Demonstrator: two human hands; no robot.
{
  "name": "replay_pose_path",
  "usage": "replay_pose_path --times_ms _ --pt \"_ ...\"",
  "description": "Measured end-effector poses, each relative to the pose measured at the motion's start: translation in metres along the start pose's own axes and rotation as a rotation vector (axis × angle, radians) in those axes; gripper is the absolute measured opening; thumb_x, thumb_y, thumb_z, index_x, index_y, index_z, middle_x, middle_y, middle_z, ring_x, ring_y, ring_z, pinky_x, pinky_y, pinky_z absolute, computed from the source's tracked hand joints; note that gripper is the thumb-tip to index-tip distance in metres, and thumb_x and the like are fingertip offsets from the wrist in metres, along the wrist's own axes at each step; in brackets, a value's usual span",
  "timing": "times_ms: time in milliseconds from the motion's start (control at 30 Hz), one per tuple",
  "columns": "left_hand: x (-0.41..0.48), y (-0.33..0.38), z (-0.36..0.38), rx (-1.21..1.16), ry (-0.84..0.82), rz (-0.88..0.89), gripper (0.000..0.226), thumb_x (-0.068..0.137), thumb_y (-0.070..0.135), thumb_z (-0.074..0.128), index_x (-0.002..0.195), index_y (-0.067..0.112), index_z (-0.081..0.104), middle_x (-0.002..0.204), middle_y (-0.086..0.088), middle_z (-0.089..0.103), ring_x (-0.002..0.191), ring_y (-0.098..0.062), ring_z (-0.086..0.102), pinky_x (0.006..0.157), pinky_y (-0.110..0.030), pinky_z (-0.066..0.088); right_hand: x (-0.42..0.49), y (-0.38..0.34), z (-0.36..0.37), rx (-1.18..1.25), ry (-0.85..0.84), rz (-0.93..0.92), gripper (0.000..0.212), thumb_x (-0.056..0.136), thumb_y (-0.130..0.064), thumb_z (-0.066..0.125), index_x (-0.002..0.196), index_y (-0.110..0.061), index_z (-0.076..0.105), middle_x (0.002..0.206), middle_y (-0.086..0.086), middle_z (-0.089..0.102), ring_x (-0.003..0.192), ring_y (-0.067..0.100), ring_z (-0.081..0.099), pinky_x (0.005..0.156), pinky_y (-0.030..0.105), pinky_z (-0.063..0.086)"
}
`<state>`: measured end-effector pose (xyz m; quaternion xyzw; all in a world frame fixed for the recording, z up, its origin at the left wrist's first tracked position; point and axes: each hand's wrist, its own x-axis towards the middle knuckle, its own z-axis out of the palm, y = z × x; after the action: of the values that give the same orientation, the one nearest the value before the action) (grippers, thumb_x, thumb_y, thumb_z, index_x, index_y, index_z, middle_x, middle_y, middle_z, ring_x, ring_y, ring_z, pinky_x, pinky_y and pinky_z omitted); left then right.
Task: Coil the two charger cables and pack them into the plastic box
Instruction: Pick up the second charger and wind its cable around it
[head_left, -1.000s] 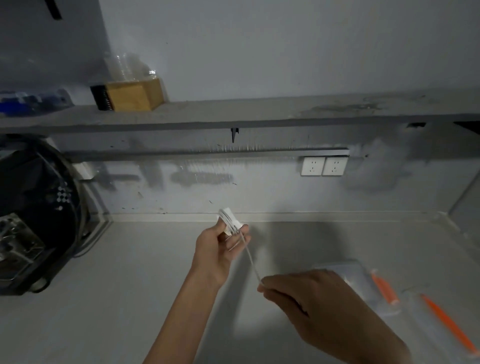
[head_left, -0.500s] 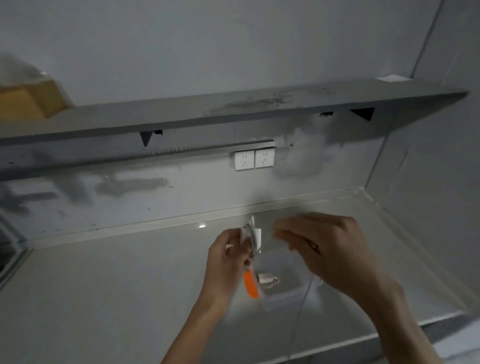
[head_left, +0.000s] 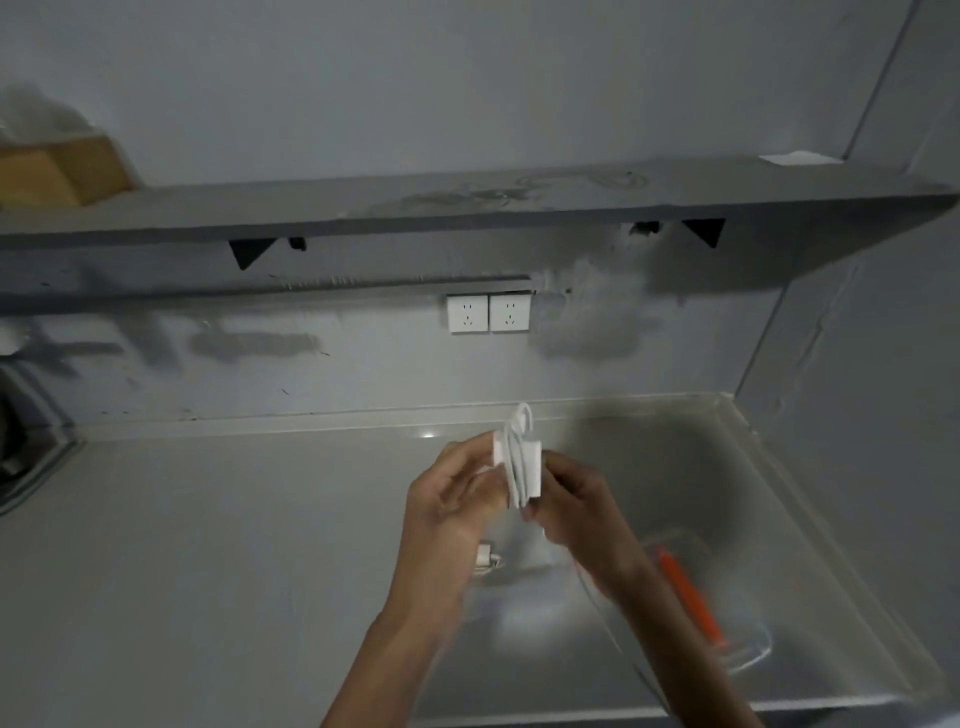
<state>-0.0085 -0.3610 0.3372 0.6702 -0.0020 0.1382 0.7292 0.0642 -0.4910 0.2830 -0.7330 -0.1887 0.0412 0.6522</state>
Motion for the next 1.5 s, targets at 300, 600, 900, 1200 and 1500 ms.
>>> replay_pose_path --times_ms 300,600,900,1200,1500 --pt "0.033 -0.024 0.012 -0.265 0.301 -0.153 0.024 0.094 0.003 0.059 0.116 0.003 0.068 0.103 -0.015 0.073 0.082 -0.024 0.074 0.083 -0.037 0.062 -0.064 -0.012 -0.009 -0.187 -0.156 0.048 0.018 0.098 -0.023 0.053 0.086 -0.027 0.066 0.049 -0.004 0.056 0.046 0.0 0.048 0.059 0.015 0.043" --pt "0.005 -0.038 -0.026 0.233 0.199 -0.081 0.024 0.091 0.0 0.062 0.105 0.017 0.071 0.106 -0.014 0.063 0.095 -0.025 0.066 0.079 -0.019 0.055 -0.026 -0.083 -0.017 -0.887 -0.04 -0.613 0.018 0.09 -0.039 0.058 0.082 -0.032 0.072 0.067 -0.015 0.07 0.058 0.009 0.065 0.051 0.029 0.053" --pt "-0.019 0.006 -0.109 0.321 -0.057 -0.022 0.026 0.086 0.018 0.061 0.109 0.02 0.072 0.09 0.0 0.054 0.083 -0.004 0.058 0.075 -0.018 0.048 0.058 -0.088 0.046 -0.378 -0.159 -0.517 0.01 0.077 -0.04 0.074 0.084 -0.034 0.078 0.083 -0.022 0.075 0.073 0.013 0.069 0.067 0.032 0.053" --pt "0.036 0.018 -0.222 0.041 -0.116 -0.012 0.034 0.082 0.017 0.066 0.114 0.024 0.073 0.11 -0.003 0.07 0.111 -0.016 0.067 0.095 -0.028 0.051 0.074 -0.024 0.195 0.032 0.013 -0.157 0.03 0.091 -0.017 0.057 0.064 -0.025 0.065 0.055 -0.011 0.061 0.052 -0.005 0.051 0.056 0.007 0.039" --pt "0.095 0.0 -0.292 -0.292 0.158 -0.234 0.026 0.094 0.003 0.059 0.117 0.009 0.068 0.108 -0.006 0.074 0.096 -0.032 0.074 0.095 -0.04 0.056 0.042 -0.024 0.291 -0.261 0.006 0.032 0.016 0.097 -0.03 0.052 0.091 -0.039 0.065 0.058 -0.011 0.065 0.047 0.001 0.054 0.051 0.008 0.035"
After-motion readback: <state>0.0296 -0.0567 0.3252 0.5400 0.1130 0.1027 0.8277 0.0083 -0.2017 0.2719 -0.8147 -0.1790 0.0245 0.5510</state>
